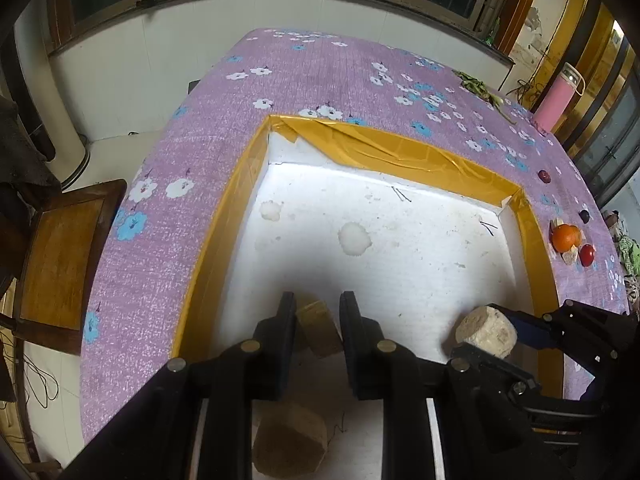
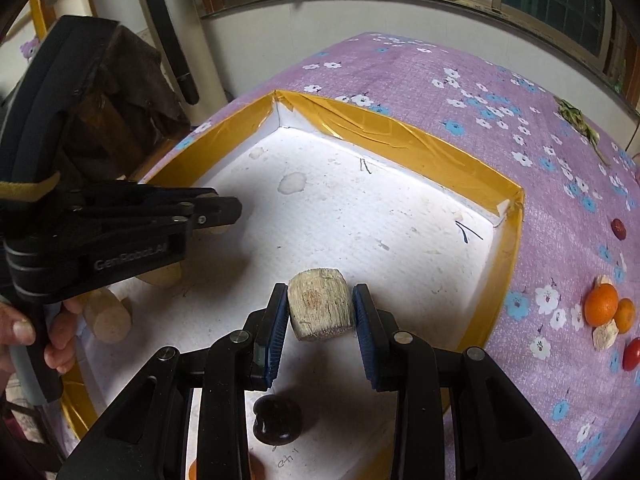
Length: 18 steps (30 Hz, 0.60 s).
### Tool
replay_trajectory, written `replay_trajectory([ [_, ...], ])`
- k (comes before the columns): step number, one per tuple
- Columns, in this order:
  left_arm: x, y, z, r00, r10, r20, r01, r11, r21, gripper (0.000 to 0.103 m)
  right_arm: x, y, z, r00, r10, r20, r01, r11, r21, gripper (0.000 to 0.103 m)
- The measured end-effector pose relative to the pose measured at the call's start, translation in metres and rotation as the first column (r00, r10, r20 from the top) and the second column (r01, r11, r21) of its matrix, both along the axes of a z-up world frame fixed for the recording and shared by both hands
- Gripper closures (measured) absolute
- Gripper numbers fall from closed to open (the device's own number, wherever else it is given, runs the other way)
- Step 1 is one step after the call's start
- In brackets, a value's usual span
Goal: Organize fruits
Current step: 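Carry both pieces into the white tray and open both tools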
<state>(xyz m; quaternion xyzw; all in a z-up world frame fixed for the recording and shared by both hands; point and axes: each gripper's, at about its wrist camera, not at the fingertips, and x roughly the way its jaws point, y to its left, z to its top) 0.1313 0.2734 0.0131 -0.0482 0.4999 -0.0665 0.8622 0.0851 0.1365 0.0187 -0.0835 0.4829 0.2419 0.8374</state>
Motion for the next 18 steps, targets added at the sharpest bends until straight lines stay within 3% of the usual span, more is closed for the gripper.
replay_trajectory([
  [14, -0.008, 0.001, 0.002, 1.000, 0.008, -0.006, -0.008, 1.000, 0.022, 0.074, -0.002, 0.001, -0.001, 1.000, 0.012, 0.022, -0.012, 0.999, -0.037, 0.071],
  [17, -0.014, 0.001, 0.007, 1.000, 0.013, 0.008, -0.013, 1.000, 0.026, 0.068, -0.004, -0.007, 0.001, 1.000, -0.012, 0.012, 0.012, 1.000, -0.025, 0.067],
  [18, -0.017, 0.001, 0.008, 1.000, 0.016, 0.017, -0.017, 0.999, 0.037, 0.061, -0.005, -0.011, 0.002, 1.000, -0.023, 0.007, 0.023, 1.000, -0.019, 0.067],
])
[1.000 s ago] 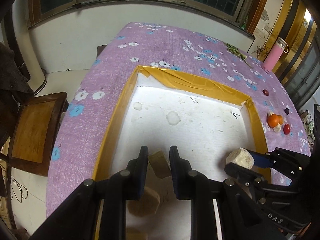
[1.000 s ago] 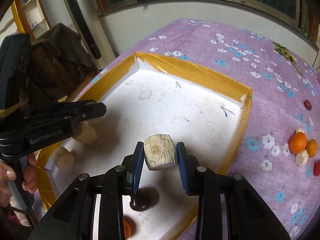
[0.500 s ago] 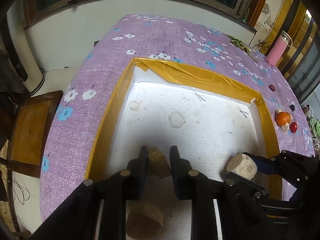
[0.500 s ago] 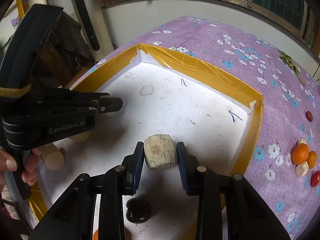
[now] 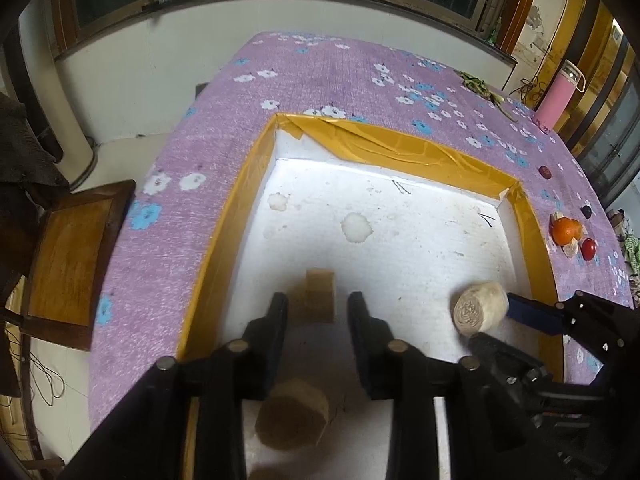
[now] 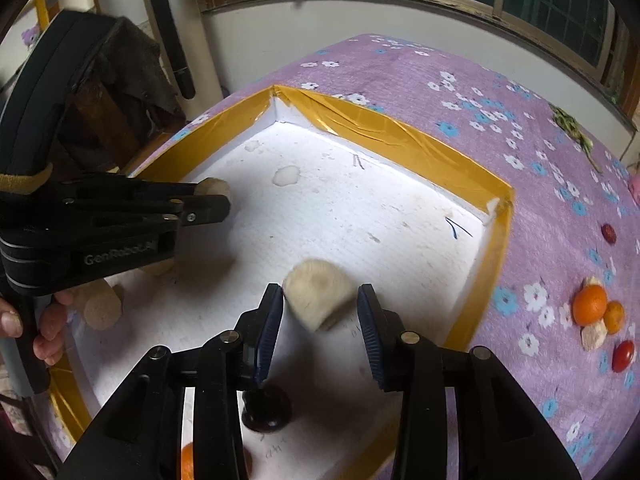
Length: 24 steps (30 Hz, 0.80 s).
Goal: Organize fruits
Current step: 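Carry both pieces into the white tray and open both tools, then move the left tool to an orange while the right tool grasps the red tomato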
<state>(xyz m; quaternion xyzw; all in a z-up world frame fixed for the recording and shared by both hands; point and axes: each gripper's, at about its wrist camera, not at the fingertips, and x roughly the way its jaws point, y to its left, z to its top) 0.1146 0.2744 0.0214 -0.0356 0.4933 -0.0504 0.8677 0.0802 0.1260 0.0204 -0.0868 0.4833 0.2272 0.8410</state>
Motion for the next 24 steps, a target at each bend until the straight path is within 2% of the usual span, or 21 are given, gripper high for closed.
replay_trajectory([
  [1, -0.003, 0.000, 0.002, 1.000, 0.004, 0.009, -0.004, 1.000, 0.014, 0.055, 0.000, -0.003, 0.001, 1.000, -0.006, -0.004, 0.006, 1.000, 0.006, 0.066],
  [5, -0.014, 0.002, 0.006, 1.000, 0.015, 0.024, -0.016, 0.999, 0.031, 0.054, -0.009, -0.011, 0.010, 1.000, -0.017, 0.010, 0.016, 1.000, 0.017, 0.066],
  [11, -0.037, 0.012, 0.014, 0.997, 0.073, 0.039, -0.074, 0.997, 0.021, 0.043, -0.027, -0.026, 0.020, 0.999, -0.030, 0.014, 0.030, 0.999, 0.040, 0.066],
  [16, -0.064, 0.011, 0.024, 0.989, 0.132, 0.071, -0.132, 0.991, 0.005, 0.028, -0.045, -0.036, 0.031, 0.999, -0.019, 0.033, 0.017, 0.998, 0.064, 0.066],
  [19, -0.076, 0.002, 0.028, 0.986, 0.141, 0.088, -0.143, 0.989, 0.022, 0.023, -0.056, -0.045, 0.034, 0.999, -0.028, 0.039, 0.025, 0.997, 0.067, 0.055],
  [24, -0.085, -0.020, 0.033, 0.988, 0.120, 0.099, -0.124, 0.992, 0.036, 0.017, -0.069, -0.071, 0.033, 0.998, -0.058, 0.023, 0.056, 0.995, 0.087, 0.051],
])
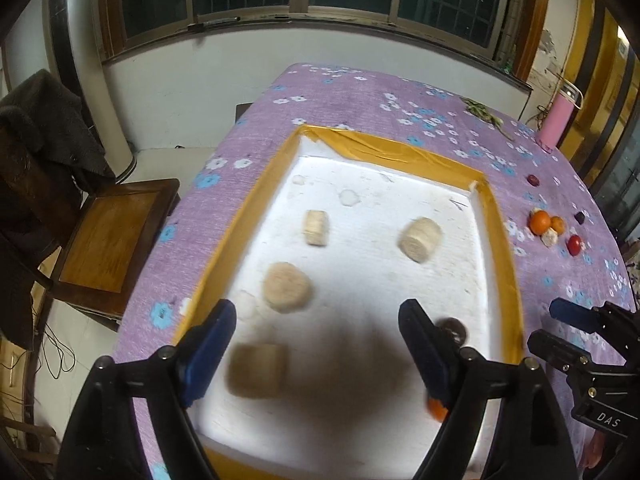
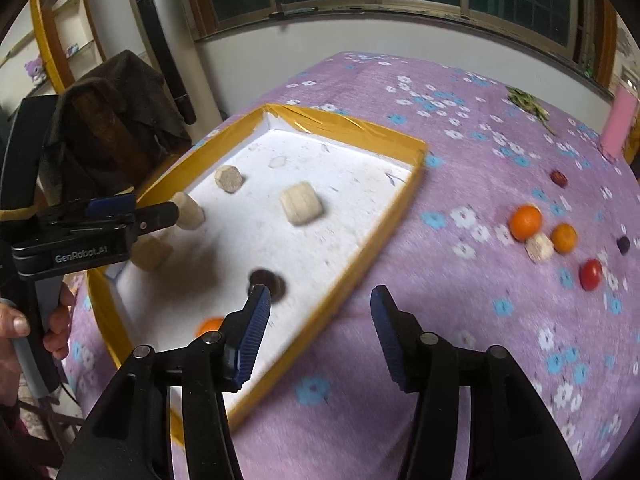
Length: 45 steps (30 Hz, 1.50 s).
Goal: Organize fruits
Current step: 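Move the left tool to an orange while the right tool grasps the red tomato, then grasp the orange with the left tool while the right tool holds the tomato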
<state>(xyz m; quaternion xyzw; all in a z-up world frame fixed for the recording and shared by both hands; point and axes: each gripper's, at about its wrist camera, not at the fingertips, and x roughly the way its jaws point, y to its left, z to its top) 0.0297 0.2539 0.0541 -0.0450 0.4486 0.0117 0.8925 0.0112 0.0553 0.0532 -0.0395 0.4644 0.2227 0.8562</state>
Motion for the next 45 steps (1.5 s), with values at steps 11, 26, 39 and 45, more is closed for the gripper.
replay_trajectory([
  [11, 0.000, -0.066, 0.010, 0.998, -0.060, 0.010, 0.060, 0.998, -0.002, 0.015, -0.012, -0.085, -0.005, 0.990, -0.130, -0.046, 0.132, 0.991, 0.034, 0.049],
  [26, 0.020, -0.172, 0.013, 0.981, -0.193, -0.029, 0.194, 0.981, 0.031, 0.015, 0.035, -0.222, -0.007, 0.944, -0.329, -0.019, 0.330, 0.943, 0.035, 0.048],
  [39, 0.065, -0.234, 0.007, 0.960, -0.267, -0.079, 0.273, 0.958, 0.084, 0.015, 0.112, -0.230, -0.040, 0.968, -0.246, -0.042, 0.248, 0.968, 0.051, 0.059],
  [45, 0.099, -0.254, -0.003, 0.957, -0.271, -0.099, 0.277, 0.960, 0.048, 0.015, 0.110, -0.230, -0.041, 0.978, -0.210, 0.018, 0.209, 0.977, 0.036, 0.075],
])
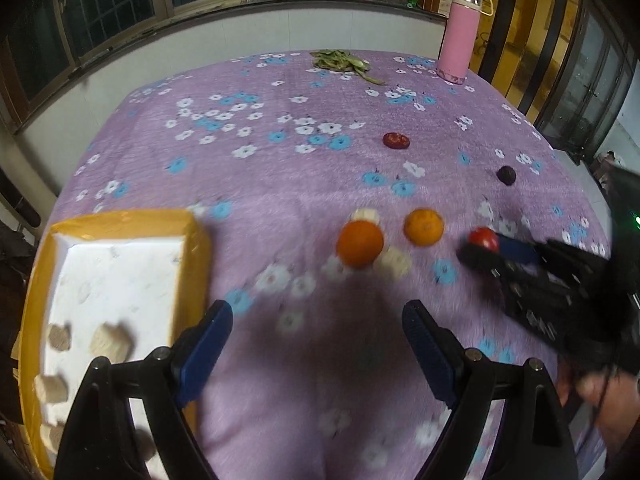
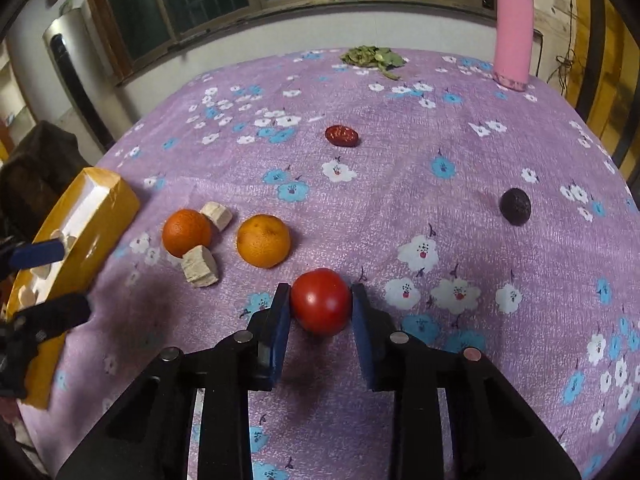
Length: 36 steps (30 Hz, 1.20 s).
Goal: Organize fruits
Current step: 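Grasp the orange with the left tool while the right tool holds the tomato, then carry the orange and tomato over the white tray and open both tools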
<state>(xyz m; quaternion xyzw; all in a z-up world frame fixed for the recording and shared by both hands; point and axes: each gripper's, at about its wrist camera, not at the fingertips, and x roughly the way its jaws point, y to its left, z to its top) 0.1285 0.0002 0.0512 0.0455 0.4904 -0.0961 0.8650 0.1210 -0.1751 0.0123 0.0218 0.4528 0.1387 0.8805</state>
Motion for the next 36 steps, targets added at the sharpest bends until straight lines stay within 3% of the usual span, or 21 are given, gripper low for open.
replay_trajectory([
  [8, 0.043, -0.017, -0.021, 0.998, 0.026, -0.050, -0.030, 0.997, -0.077, 0.018, -0.010, -0.016, 0.005, 1.000, -0.016, -0.010, 0.016, 0.999, 0.051, 0.075],
  [11, 0.051, -0.014, -0.029, 0.997, 0.021, -0.073, -0.033, 0.987, -0.157, 0.033, -0.011, -0.022, 0.002, 0.999, -0.025, -0.022, 0.026, 0.997, 0.069, 0.074],
  [14, 0.052, -0.012, -0.031, 0.996, 0.012, -0.089, -0.034, 0.968, -0.249, 0.059, -0.012, -0.024, 0.000, 0.999, -0.033, -0.030, 0.035, 0.997, 0.075, 0.074],
  [16, 0.048, -0.014, -0.031, 0.998, 0.003, -0.070, -0.019, 0.974, -0.225, 0.066, -0.012, -0.024, 0.001, 0.999, -0.037, -0.031, 0.039, 0.996, 0.079, 0.074],
  [25, 0.008, -0.001, -0.018, 0.998, -0.050, -0.026, 0.044, 0.978, -0.204, 0.066, -0.029, -0.019, 0.009, 0.999, -0.049, -0.013, 0.050, 0.998, 0.046, 0.074],
  [36, -0.058, 0.020, -0.011, 0.995, -0.098, -0.034, 0.086, 0.966, -0.244, 0.066, -0.088, -0.009, 0.029, 0.997, -0.077, 0.015, 0.077, 0.997, -0.018, 0.074],
])
